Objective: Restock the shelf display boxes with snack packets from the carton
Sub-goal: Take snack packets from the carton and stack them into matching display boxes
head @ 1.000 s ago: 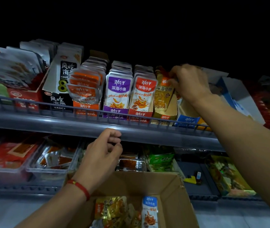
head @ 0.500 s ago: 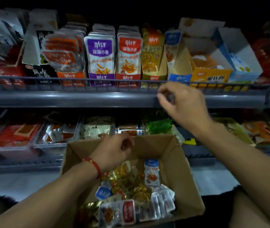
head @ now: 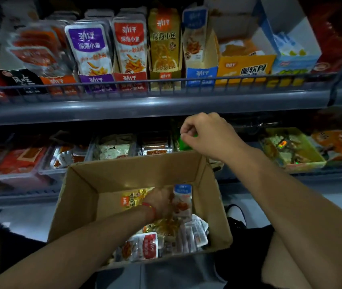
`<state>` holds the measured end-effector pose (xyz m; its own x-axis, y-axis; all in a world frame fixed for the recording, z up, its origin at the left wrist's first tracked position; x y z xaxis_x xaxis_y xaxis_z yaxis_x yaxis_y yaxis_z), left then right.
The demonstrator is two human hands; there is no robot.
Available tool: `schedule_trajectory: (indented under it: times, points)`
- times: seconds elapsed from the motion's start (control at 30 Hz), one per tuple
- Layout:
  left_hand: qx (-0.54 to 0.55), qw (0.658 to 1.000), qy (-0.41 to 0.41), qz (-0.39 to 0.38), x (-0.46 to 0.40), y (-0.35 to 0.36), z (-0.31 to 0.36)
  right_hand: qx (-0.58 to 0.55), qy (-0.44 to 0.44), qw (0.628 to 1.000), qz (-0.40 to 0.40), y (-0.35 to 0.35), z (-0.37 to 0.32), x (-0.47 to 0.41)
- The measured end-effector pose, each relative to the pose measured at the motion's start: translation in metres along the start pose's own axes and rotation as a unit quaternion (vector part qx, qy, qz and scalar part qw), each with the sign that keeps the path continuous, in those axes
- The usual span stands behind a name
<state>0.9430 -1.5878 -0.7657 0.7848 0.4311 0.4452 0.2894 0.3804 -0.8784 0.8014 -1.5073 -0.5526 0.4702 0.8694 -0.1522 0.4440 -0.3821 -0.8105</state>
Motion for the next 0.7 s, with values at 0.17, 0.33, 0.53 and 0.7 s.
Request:
schedule_trajectory:
  times: [0.17, 0.33, 0.53, 0.7]
  points:
    - [-0.066, 0.995, -0.075, -0.005, -0.038, 0.018, 0.028, -0.014, 0.009, 1.0, 0.026, -0.006, 0.011, -0.001]
    - [-0.03, 0.993, -0.11, 0.026, -0.046, 0.026, 0.029, -0.022, 0.006, 1.0, 0.014, -0.008, 0.015, -0.001]
    - [0.198, 0.971, -0.111, 0.075, -0.029, 0.016, -0.002, -0.037, 0.019, 0.999, -0.007, -0.009, 0.015, -0.003]
    - [0.403, 0.909, -0.062, 0.088, 0.03, -0.048, -0.011, -0.059, 0.012, 0.99, -0.13, 0.0, 0.019, 0.005]
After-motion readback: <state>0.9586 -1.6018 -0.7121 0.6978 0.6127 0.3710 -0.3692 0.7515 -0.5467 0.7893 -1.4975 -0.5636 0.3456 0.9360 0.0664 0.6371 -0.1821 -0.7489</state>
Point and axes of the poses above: each hand's wrist, its own x-axis away from the middle knuckle, its own y-axis out of the palm, z = x × y, the point moved 3 cm from there along -x, towards the middle knuckle, and after that the axes turned 10 degrees about -x, right-handed, at the moved point
